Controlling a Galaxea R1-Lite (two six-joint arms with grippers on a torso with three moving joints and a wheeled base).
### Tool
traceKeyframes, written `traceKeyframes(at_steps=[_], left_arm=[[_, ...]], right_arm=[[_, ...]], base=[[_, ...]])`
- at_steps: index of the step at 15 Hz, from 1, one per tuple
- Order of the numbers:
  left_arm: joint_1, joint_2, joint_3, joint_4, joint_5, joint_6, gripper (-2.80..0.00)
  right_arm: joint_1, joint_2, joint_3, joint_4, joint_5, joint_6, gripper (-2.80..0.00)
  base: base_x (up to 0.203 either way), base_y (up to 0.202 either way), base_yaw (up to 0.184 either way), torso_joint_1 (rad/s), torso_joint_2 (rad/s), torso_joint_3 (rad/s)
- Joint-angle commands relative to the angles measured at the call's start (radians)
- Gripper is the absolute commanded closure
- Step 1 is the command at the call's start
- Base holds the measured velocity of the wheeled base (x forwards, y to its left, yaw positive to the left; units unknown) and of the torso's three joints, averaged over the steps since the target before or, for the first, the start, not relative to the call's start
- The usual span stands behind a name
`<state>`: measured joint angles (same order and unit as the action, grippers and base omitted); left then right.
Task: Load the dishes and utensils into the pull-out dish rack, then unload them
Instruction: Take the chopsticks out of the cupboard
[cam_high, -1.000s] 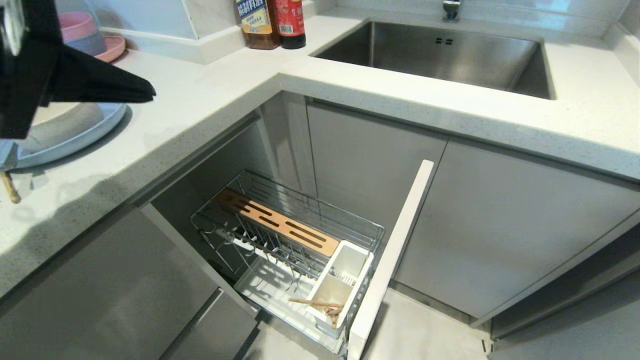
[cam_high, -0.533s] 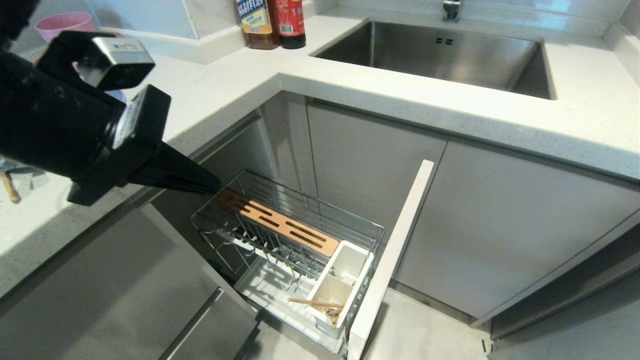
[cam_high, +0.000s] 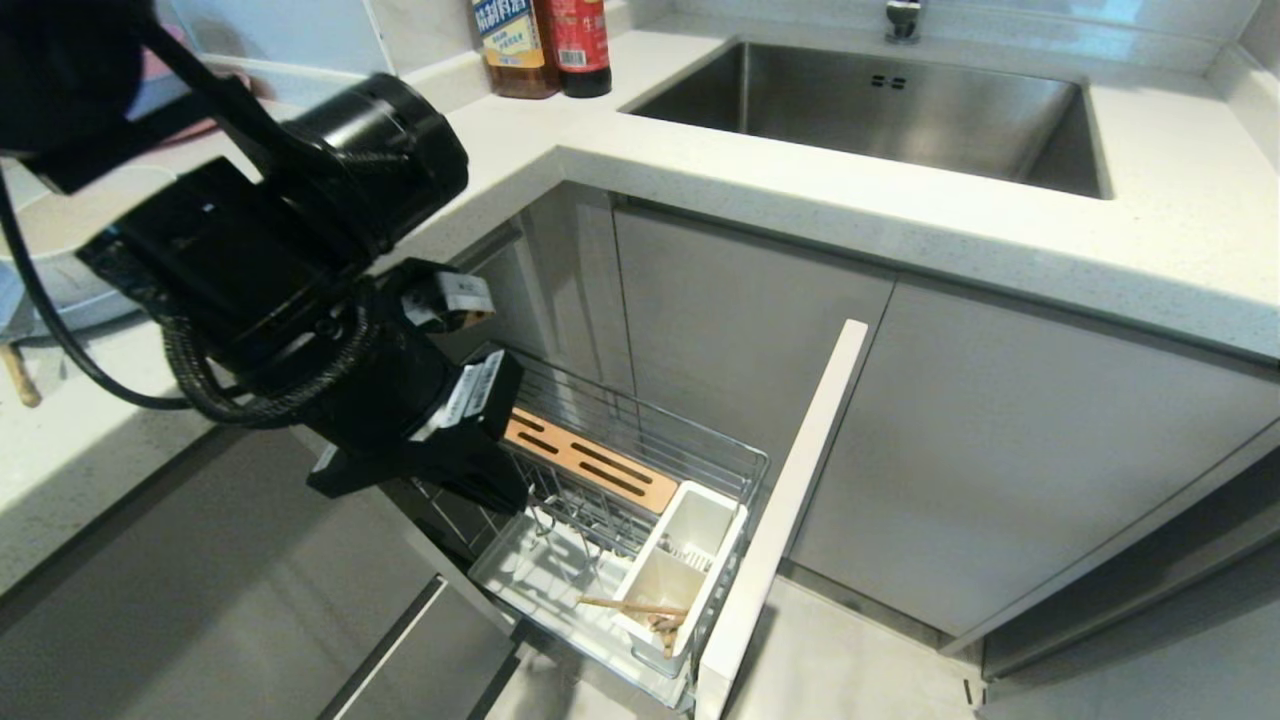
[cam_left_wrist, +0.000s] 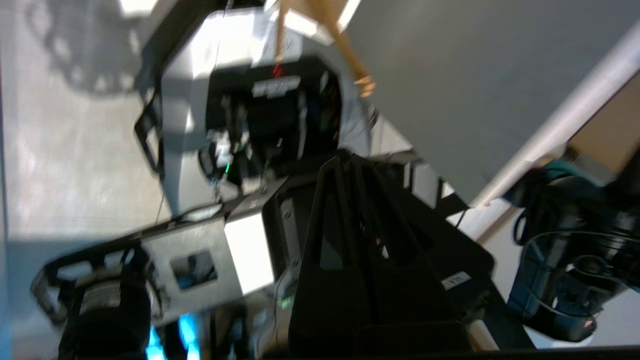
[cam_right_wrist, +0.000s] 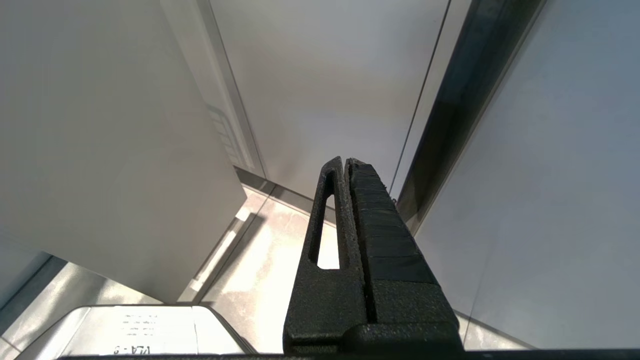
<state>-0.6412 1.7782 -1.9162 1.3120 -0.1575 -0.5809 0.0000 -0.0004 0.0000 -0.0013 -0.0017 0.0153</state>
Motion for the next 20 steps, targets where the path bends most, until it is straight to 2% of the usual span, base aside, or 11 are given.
traceKeyframes(at_steps=[1,3,4,12,17,20], left_arm=[[0.017,0.087,0.0,0.016,-0.024,0.002,0.0],[0.03,0.122,0.0,0.019,-0.053,0.028,0.0],[0.039,0.145,0.0,0.019,-0.067,0.036,-2.8],[0.054,0.288,-0.001,0.013,-0.093,0.05,-2.8],[0.055,0.379,-0.003,0.013,-0.151,0.049,-2.8],[0.066,0.408,-0.003,0.066,-0.152,0.051,-2.8]], right_arm=[[0.0,0.0,0.002,0.0,0.0,0.0,0.0],[0.0,0.0,0.0,0.0,0.0,0.0,0.0],[0.0,0.0,0.001,0.0,0.0,0.0,0.0],[0.0,0.0,0.001,0.0,0.0,0.0,0.0],[0.0,0.0,0.001,0.0,0.0,0.0,0.0],[0.0,0.0,0.002,0.0,0.0,0.0,0.0]], base=[[0.0,0.0,0.0,0.0,0.0,0.0],[0.0,0.0,0.0,0.0,0.0,0.0],[0.0,0.0,0.0,0.0,0.0,0.0],[0.0,0.0,0.0,0.0,0.0,0.0],[0.0,0.0,0.0,0.0,0.0,0.0],[0.0,0.0,0.0,0.0,0.0,0.0]])
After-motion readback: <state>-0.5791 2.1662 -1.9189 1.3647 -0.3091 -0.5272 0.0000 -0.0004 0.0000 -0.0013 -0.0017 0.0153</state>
